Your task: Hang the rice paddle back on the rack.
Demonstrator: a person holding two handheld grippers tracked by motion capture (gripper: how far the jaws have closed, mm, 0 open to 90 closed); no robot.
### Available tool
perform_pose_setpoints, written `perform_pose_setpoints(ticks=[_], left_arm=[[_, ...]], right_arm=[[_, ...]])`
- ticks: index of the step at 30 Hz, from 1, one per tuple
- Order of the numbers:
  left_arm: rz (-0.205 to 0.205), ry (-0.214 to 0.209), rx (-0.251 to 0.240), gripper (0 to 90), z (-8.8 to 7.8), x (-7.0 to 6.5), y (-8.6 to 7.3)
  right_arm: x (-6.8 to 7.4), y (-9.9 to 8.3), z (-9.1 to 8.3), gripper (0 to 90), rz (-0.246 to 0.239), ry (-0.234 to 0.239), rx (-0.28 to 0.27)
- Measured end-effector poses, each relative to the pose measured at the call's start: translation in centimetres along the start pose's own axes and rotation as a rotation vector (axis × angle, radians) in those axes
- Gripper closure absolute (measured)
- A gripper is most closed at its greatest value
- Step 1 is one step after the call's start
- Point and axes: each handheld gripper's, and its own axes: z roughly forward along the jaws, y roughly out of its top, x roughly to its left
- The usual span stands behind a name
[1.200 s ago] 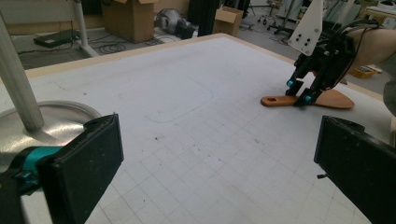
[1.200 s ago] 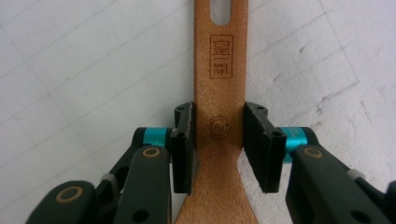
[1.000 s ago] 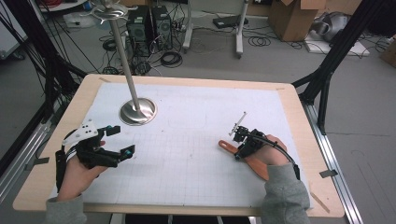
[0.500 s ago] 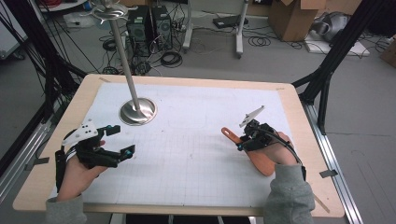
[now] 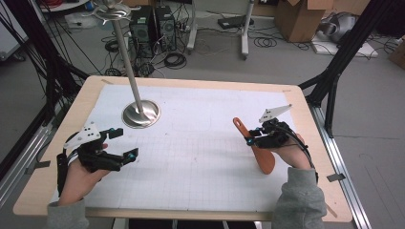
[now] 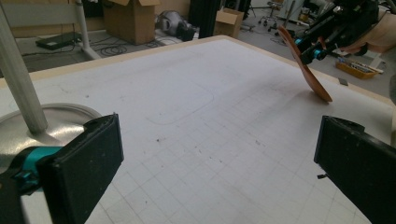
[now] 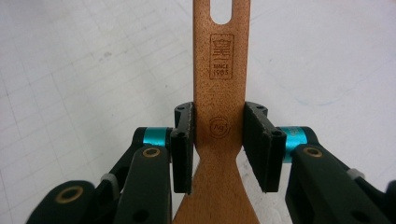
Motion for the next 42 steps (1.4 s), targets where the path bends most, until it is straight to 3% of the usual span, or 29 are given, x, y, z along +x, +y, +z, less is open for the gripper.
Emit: perform_pose_setpoints(ticks=[14,24,35,42], left_arm=[[-0.003,0.000,0.000,1.8,0.0,0.0,-0.1],[-0.003,-0.001,-0.004,1.8,-0.1,0.0,0.0],[-0.002,-0.005,-0.017,1.8,-0.1,0.1,0.0],[0.003,0.002,-0.034,1.8,-0.7,0.0,0.2]], right_arm=[[-0.5,-0.2,-2.4,65.2,0.014,-0.037,-0.257],[-0.4,-0.3,-3.4,65.2,0.008,0.006,-0.424],[0.1,-0.2,-4.5,65.2,0.010,0.031,-0.537],[1.6,0.8,-4.6,65.2,-0.029,0.016,-0.554]])
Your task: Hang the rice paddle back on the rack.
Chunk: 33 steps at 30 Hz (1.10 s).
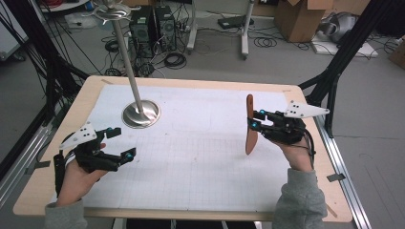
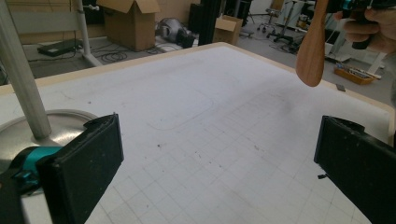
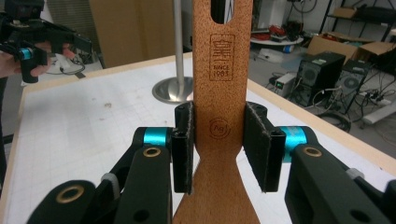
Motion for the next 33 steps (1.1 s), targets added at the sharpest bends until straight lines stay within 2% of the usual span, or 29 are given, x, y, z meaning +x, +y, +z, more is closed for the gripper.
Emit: perform_pose_setpoints(ticks=[3,7,9,11,16,20,22,25,29,33], left_arm=[[0.000,0.004,-0.001,1.8,-0.2,-0.1,0.0],[-0.001,0.004,0.005,1.8,-0.3,-0.2,0.0],[0.000,0.004,0.008,1.8,-0.3,-0.2,-0.1],[-0.005,0.000,0.005,1.8,-0.3,-0.3,-0.1],[0.011,-0.032,0.001,1.8,-0.5,-0.6,-0.2],[0.009,-0.026,0.002,1.8,-0.6,-0.7,-0.3],[0.008,-0.022,0.005,1.8,-0.6,-0.7,-0.3],[0.009,-0.016,0.004,1.8,-0.8,-0.7,-0.4],[0.018,0.027,-0.016,1.8,-1.2,-0.5,-0.5],[0.018,0.024,-0.013,1.8,-1.3,-0.5,-0.7]], right_arm=[[0.5,0.4,0.4,65.2,-0.001,-0.001,-0.018],[1.2,1.2,1.2,65.2,-0.020,-0.007,-0.009],[1.7,1.8,1.6,65.2,-0.046,-0.014,-0.026],[2.0,2.5,2.1,65.2,-0.051,-0.030,-0.038],[1.9,4.1,3.3,65.2,-0.042,-0.022,-0.037],[1.5,4.9,4.3,65.2,-0.030,-0.006,-0.036],[1.3,5.3,4.8,65.2,-0.001,0.011,-0.047],[1.1,6.1,5.6,65.2,-0.010,0.004,-0.049],[1.2,7.1,6.6,65.2,-0.035,0.010,-0.045],[1.2,7.9,7.6,65.2,-0.049,0.025,-0.051]])
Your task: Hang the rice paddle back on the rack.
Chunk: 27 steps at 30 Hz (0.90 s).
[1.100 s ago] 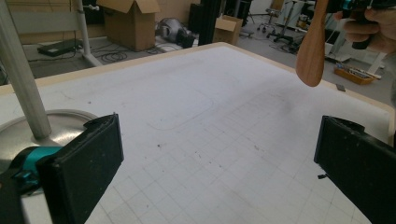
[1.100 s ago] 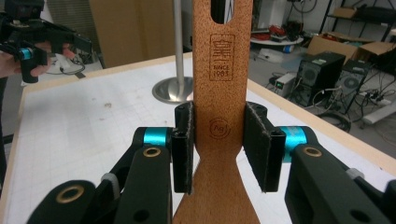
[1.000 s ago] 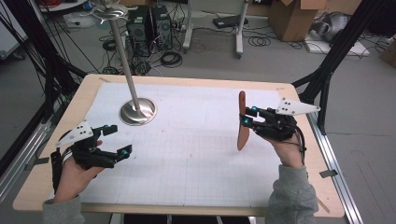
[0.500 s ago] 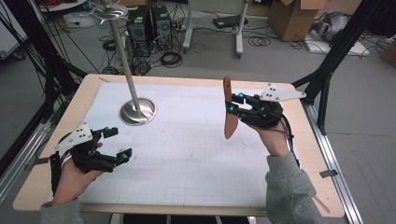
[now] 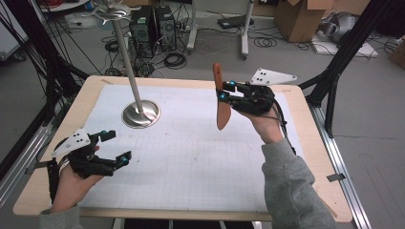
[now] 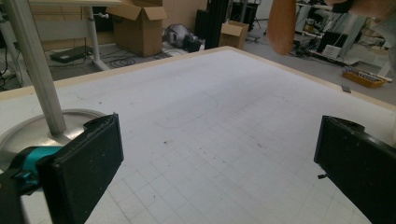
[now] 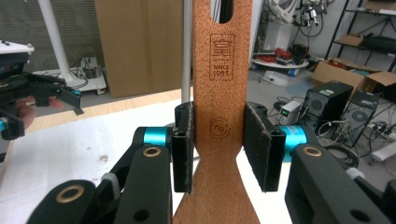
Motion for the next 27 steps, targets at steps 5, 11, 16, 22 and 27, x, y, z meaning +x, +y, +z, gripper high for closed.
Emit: perform_pose_setpoints(ticks=[5,11,16,22,27], left_arm=[[0.014,0.000,0.022,1.8,0.2,-0.2,-0.1],[0.006,-0.003,0.021,1.8,-0.1,-0.1,-0.3],[-0.005,0.007,0.017,1.8,-0.6,0.0,-0.5],[-0.005,0.013,0.011,1.8,-1.0,-0.1,-0.5],[-0.005,0.011,0.008,1.8,-1.3,-0.2,-0.5]], right_arm=[[-0.1,0.9,1.7,65.2,-0.006,0.013,0.005],[-0.3,2.2,3.8,65.2,-0.006,0.006,-0.011],[-0.1,3.5,5.1,65.2,-0.003,0.023,-0.030],[0.2,4.6,6.4,65.2,-0.010,0.036,-0.031],[0.3,5.2,7.5,65.2,-0.007,0.043,-0.025]])
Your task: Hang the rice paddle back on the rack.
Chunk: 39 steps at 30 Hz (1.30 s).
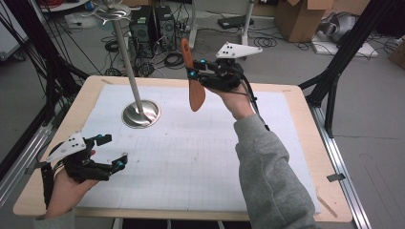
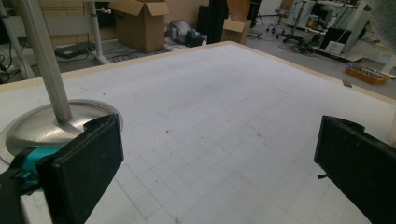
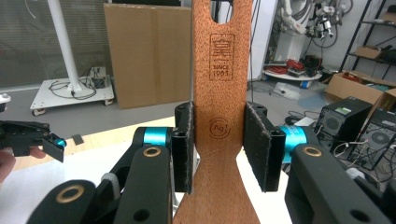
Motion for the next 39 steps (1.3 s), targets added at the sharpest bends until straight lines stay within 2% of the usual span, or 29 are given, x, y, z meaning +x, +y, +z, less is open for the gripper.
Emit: perform_pose_setpoints(ticks=[5,14,21,25,30,33,39], left_arm=[[-0.001,-0.022,-0.011,1.8,-0.2,-0.2,-0.1],[0.002,-0.019,-0.005,1.8,-0.1,-0.3,-0.1],[-0.003,-0.020,-0.004,1.8,0.1,-0.4,-0.2],[-0.002,-0.020,-0.005,1.8,0.1,-0.5,-0.2],[-0.006,-0.017,-0.005,1.8,0.0,-0.6,-0.3],[0.005,-0.008,0.005,1.8,0.0,-0.5,-0.3],[0.000,-0.002,0.001,1.8,-0.3,-0.4,-0.4]], right_arm=[[0.1,0.7,0.9,65.2,0.006,0.002,-0.018],[0.3,0.9,3.0,65.2,0.046,0.007,-0.026],[0.7,1.6,4.5,65.2,0.030,-0.003,-0.020],[1.3,2.2,5.6,65.2,-0.010,-0.018,-0.013],[1.9,2.9,6.6,65.2,-0.018,-0.021,-0.012],[2.1,3.2,7.2,65.2,-0.007,-0.026,-0.021],[2.0,3.1,8.4,65.2,0.018,-0.029,-0.027]])
